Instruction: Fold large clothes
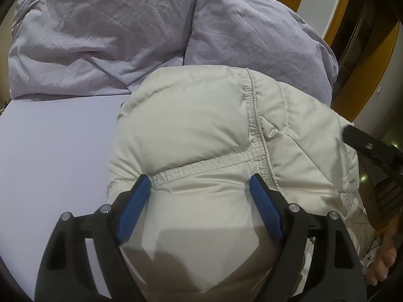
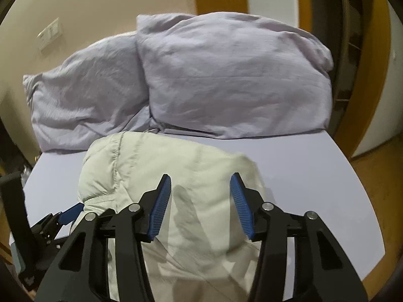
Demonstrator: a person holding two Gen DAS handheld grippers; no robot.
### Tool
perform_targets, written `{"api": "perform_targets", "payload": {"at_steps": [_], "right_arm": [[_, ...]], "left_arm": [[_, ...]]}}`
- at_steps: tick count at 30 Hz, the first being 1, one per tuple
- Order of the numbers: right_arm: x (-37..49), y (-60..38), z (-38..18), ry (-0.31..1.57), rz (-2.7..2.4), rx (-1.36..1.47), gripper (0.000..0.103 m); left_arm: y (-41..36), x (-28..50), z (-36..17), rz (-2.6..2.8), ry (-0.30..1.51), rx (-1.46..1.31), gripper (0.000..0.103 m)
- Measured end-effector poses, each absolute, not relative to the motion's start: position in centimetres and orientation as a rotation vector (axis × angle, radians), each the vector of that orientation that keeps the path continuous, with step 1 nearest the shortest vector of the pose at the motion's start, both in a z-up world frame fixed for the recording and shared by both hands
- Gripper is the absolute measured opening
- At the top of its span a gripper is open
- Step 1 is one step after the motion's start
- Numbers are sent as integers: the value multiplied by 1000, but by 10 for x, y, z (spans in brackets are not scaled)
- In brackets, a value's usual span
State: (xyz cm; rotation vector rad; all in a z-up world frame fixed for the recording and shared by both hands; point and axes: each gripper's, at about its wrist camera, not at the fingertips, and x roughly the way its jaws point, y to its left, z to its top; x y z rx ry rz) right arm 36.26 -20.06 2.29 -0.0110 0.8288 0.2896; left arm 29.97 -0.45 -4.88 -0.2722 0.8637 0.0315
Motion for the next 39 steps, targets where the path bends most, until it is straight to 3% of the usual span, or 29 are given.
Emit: {"api": "perform_targets", "payload": {"at_steps": [15, 28, 33, 37, 39], "right_arm": [[381, -203, -40, 860, 244, -14, 51], [378, -210, -60, 828, 250, 10, 53], [379, -213, -62, 830, 262, 30, 55], [385, -214, -58, 860, 263, 34, 59], [391, -214, -50, 883, 253, 33, 67]], "left_arm": [[-2, 300, -30, -34, 850, -262, 81], [7, 352, -13, 64, 805, -270, 83], [-4, 358, -34, 107, 801, -189, 92], [-9, 359, -49, 131, 795, -134, 95], [-7, 360, -55, 134, 799, -137, 95]]}}
